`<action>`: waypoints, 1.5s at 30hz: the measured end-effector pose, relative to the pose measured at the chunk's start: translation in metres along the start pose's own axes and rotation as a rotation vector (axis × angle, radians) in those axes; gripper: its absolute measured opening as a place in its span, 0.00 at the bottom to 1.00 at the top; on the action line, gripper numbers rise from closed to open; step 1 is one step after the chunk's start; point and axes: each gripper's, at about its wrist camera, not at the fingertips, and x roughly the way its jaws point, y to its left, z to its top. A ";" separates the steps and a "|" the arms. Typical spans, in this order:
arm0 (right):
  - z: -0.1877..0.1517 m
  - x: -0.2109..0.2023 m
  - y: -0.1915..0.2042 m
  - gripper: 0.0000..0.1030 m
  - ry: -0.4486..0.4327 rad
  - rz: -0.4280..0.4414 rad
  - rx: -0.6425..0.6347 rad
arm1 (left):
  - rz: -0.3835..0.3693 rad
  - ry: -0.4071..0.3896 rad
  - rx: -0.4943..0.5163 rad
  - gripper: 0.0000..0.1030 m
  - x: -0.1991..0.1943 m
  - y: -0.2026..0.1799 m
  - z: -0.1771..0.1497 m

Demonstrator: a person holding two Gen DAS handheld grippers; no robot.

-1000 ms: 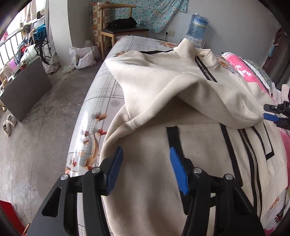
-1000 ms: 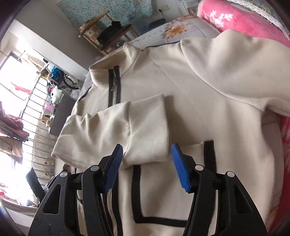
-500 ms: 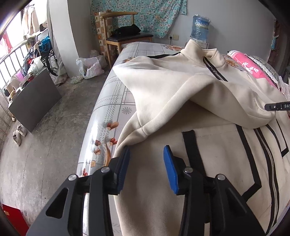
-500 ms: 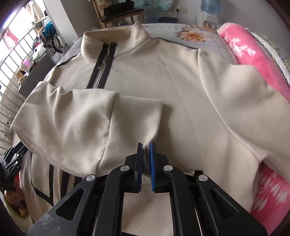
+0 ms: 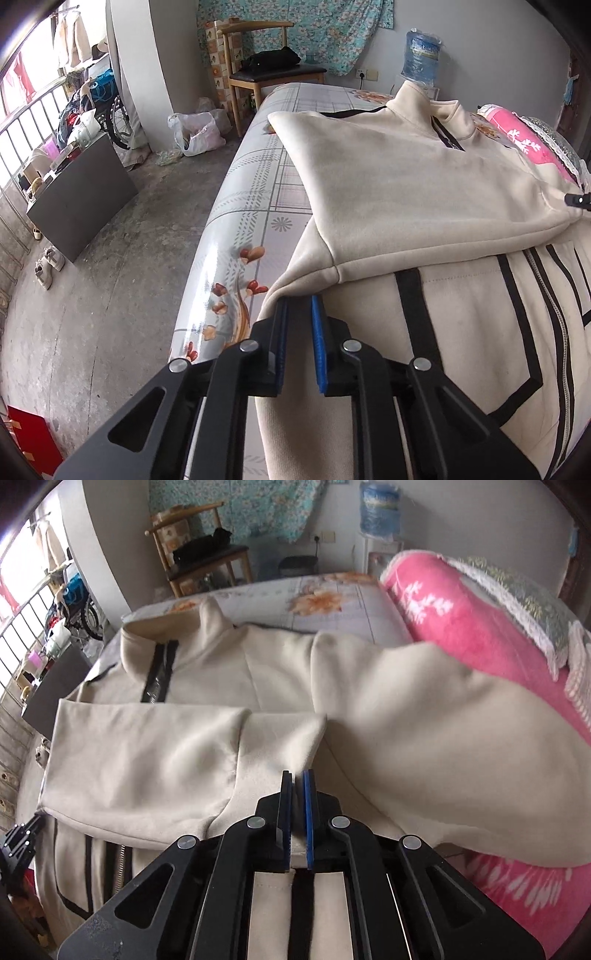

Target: Fold large clothes

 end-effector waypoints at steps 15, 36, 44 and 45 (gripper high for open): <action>0.003 0.014 -0.012 0.08 0.029 0.064 0.014 | -0.017 0.030 -0.009 0.10 -0.001 0.001 0.001; -0.011 0.002 0.025 0.46 0.010 0.095 -0.171 | -0.208 0.044 -0.011 0.65 -0.025 -0.054 0.078; -0.038 -0.016 0.009 0.50 0.019 0.093 -0.132 | -0.122 0.178 0.069 0.71 0.058 -0.102 0.088; -0.041 -0.019 0.005 0.50 0.018 0.096 -0.121 | -0.104 0.149 0.092 0.74 0.056 -0.105 0.086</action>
